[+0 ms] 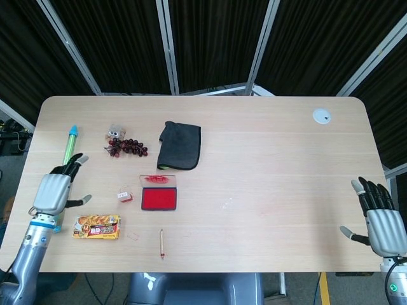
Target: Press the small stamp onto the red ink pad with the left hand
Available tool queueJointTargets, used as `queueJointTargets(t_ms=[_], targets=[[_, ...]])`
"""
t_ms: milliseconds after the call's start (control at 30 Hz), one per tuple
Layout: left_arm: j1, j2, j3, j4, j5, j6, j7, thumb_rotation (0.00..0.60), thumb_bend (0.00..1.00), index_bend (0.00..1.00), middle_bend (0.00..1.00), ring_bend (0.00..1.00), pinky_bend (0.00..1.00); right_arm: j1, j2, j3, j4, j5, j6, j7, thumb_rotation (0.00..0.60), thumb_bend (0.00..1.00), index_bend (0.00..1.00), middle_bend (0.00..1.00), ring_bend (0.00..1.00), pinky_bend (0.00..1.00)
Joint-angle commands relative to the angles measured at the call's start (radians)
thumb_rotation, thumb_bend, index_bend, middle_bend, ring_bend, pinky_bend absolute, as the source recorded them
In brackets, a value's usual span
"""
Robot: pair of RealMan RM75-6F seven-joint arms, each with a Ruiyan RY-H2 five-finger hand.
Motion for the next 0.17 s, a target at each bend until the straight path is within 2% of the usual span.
queueJointTargets(t_ms=[33,167], targets=[[0.096,0.132,0.057,-0.199,0.004,0.092,0.131,0.6,0.0,0.0,0.0,0.0,0.0,-0.003,0.003,-0.001,-0.001,-0.008,0.01,-0.009,0.6,0.0,0.0,0.0,0.0,0.0],[0.126,0.16,0.076,-0.25,0.03,0.128,0.176,0.6,0.0,0.0,0.0,0.0,0.0,-0.008,0.004,0.0,-0.007,-0.02,0.029,-0.025,0.6,0.0,0.0,0.0,0.0,0.0]])
